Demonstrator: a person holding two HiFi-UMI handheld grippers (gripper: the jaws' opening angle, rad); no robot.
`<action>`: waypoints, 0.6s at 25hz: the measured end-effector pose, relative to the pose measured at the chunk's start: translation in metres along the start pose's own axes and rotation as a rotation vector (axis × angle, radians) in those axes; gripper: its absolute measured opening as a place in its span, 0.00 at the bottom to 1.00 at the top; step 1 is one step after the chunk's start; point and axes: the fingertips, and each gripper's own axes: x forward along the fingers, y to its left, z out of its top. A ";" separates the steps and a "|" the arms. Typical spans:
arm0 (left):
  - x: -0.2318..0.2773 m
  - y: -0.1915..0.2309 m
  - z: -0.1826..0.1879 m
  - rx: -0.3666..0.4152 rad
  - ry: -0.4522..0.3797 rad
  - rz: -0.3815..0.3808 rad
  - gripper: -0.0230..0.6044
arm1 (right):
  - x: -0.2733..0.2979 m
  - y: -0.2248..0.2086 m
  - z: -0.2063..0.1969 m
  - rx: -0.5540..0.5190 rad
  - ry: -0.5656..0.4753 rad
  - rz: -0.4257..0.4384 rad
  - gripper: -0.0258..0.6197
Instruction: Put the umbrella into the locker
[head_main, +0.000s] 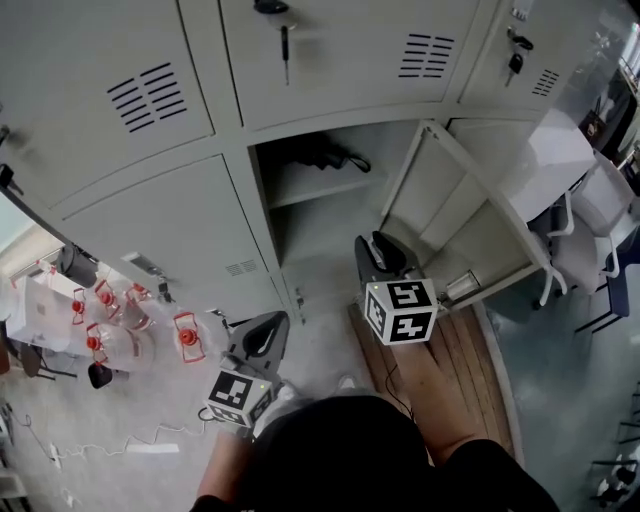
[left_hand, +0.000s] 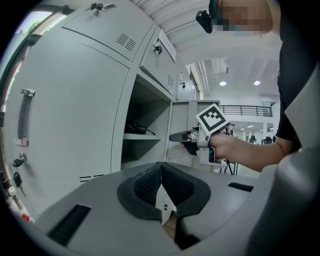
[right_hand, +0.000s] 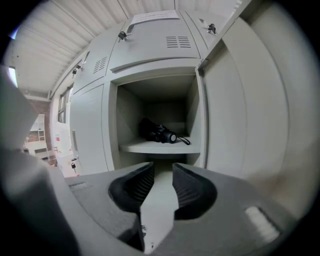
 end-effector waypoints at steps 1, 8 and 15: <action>0.003 -0.003 -0.001 0.000 0.002 -0.012 0.05 | -0.006 0.002 -0.002 -0.002 -0.001 0.005 0.21; 0.019 -0.021 -0.004 0.017 0.017 -0.097 0.05 | -0.044 0.014 -0.036 -0.009 0.021 0.049 0.21; 0.034 -0.042 -0.008 0.030 0.030 -0.179 0.05 | -0.075 0.014 -0.059 0.018 0.018 0.075 0.17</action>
